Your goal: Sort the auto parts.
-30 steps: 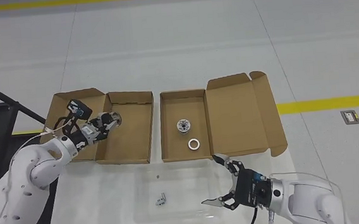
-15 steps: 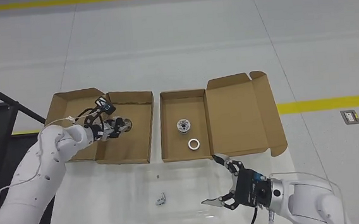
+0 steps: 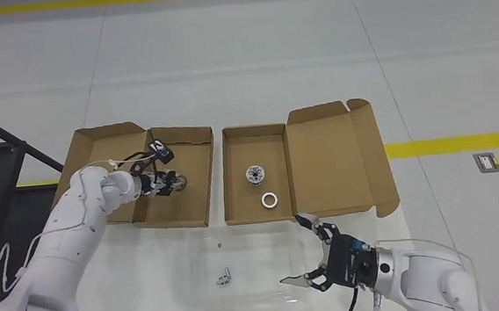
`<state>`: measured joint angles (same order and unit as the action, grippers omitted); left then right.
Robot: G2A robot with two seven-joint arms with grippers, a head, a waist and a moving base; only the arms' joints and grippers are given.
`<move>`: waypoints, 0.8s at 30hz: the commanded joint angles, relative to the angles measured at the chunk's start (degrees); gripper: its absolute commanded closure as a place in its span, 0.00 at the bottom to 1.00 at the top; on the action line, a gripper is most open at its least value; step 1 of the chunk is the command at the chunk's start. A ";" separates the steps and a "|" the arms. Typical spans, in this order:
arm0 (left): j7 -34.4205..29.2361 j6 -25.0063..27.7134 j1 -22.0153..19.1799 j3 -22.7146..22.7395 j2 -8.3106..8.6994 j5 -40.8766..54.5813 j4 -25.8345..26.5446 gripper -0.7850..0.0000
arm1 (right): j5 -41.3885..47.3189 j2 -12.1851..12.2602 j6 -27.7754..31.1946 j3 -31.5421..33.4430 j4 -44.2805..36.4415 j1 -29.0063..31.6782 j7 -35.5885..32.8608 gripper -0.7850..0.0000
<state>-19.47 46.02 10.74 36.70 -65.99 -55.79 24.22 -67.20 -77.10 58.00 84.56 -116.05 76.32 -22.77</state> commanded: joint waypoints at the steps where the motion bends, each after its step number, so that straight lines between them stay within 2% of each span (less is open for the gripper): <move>1: 0.37 -0.43 -0.26 -0.50 -0.75 -1.09 -1.29 1.00 | 0.00 0.00 0.00 0.00 0.00 0.00 0.00 0.00; 10: 3.97 -3.40 -0.32 -0.80 -3.25 -2.84 -5.85 1.00 | 0.00 0.00 0.00 0.00 0.00 0.00 0.00 0.00; 11: 4.10 -3.56 -0.29 -0.76 -3.48 -2.84 -6.20 0.94 | 0.00 0.00 0.00 0.00 0.00 0.00 0.00 0.00; 14: 4.52 -3.93 -0.39 -0.68 -4.07 -3.15 -7.04 0.67 | 0.00 0.00 0.00 0.00 0.00 0.00 0.00 0.00; 24: 6.84 -4.12 -1.08 0.55 -4.88 -3.33 -9.46 0.60 | 0.00 0.00 0.00 0.00 0.00 0.00 0.00 0.00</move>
<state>-12.78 41.88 9.87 37.08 -70.86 -59.11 14.95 -67.20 -77.10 58.00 84.56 -116.05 76.32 -22.77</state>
